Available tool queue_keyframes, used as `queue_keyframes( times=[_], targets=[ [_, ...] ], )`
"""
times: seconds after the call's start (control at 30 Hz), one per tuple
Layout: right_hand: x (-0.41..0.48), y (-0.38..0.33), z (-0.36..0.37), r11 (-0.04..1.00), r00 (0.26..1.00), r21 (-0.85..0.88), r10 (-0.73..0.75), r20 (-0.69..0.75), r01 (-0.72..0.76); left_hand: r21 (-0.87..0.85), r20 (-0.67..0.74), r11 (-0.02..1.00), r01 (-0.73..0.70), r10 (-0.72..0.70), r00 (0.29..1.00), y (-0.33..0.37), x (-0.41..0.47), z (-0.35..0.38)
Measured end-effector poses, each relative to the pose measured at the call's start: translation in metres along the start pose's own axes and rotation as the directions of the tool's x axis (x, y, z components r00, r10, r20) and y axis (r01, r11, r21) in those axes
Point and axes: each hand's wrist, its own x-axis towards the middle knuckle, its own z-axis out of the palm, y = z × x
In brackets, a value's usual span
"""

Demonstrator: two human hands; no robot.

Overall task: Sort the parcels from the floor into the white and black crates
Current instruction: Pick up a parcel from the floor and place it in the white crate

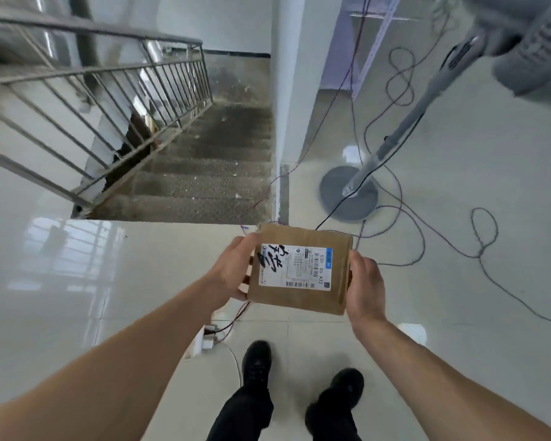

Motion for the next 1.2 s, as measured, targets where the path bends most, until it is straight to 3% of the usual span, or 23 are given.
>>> queue_keyframes(
  times=[0.3, 0.57, 0.73, 1.0, 1.2],
  targets=[
    [-0.052, 0.027, -0.171, 0.99, 0.969, 0.138, 0.032, -0.246, 0.002, 0.221, 0.235, 0.968, -0.121, 0.068, 0.97, 0.046, -0.092, 0.135],
    [-0.115, 0.092, -0.343, 0.925, 0.901, 0.378, 0.136, -0.412, 0.033, 0.387, 0.356, 0.865, -0.319, 0.179, 0.917, 0.025, -0.18, 0.299],
    [-0.158, 0.147, -0.447, 0.885, 0.836, 0.456, 0.182, -0.517, 0.089, 0.39, 0.474, 0.811, -0.436, 0.23, 0.85, 0.004, -0.24, 0.411],
    [-0.232, 0.226, -0.584, 0.834, 0.655, 0.527, 0.307, -0.69, 0.165, 0.419, 0.702, 0.667, -0.615, 0.191, 0.686, -0.025, -0.33, 0.574],
    [-0.294, 0.288, -0.656, 0.797, 0.433, 0.571, 0.452, -0.78, 0.197, 0.429, 0.839, 0.569, -0.702, 0.037, 0.543, -0.061, -0.385, 0.689]
  ],
)
